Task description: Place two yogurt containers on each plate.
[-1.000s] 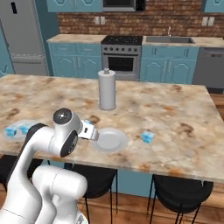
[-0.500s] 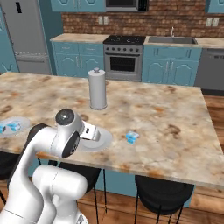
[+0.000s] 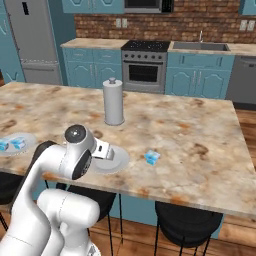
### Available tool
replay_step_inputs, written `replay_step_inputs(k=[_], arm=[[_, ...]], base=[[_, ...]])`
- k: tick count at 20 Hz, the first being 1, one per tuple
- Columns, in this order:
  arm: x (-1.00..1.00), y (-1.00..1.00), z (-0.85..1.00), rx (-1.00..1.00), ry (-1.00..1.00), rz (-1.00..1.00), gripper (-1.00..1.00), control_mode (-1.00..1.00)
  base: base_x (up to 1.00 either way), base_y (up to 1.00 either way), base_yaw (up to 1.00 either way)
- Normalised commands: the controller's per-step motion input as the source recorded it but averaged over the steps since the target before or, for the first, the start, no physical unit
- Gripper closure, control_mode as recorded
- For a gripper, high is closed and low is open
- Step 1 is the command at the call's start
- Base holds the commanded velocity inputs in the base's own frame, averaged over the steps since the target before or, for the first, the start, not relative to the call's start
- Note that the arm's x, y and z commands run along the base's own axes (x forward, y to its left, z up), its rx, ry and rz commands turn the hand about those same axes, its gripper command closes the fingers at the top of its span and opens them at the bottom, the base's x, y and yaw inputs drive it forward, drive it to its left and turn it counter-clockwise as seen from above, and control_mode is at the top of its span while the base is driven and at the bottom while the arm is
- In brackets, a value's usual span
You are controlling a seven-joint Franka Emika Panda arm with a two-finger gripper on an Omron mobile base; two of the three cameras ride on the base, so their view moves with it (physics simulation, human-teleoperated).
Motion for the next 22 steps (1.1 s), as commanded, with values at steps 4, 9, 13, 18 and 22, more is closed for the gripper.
replay_step_inputs(k=[4, 9, 13, 18, 22], arm=[[0.89, 0.15, 0.00, 0.00, 0.00, 0.22, -1.00, -1.00], [0.79, 0.35, 0.00, -0.03, 0.04, 0.19, -1.00, -1.00], [0.62, 0.33, 0.00, -0.08, 0.19, 0.13, -1.00, -1.00], [0.32, 0.36, 0.00, -0.11, 0.18, 0.09, -1.00, -1.00], [0.03, 0.47, -0.07, -0.10, 0.05, 0.07, -1.00, -1.00]], base=[[0.00, 0.00, 0.00], [0.00, 0.00, 0.00], [0.00, 0.00, 0.00], [0.00, 0.00, 0.00], [0.00, 0.00, 0.00]])
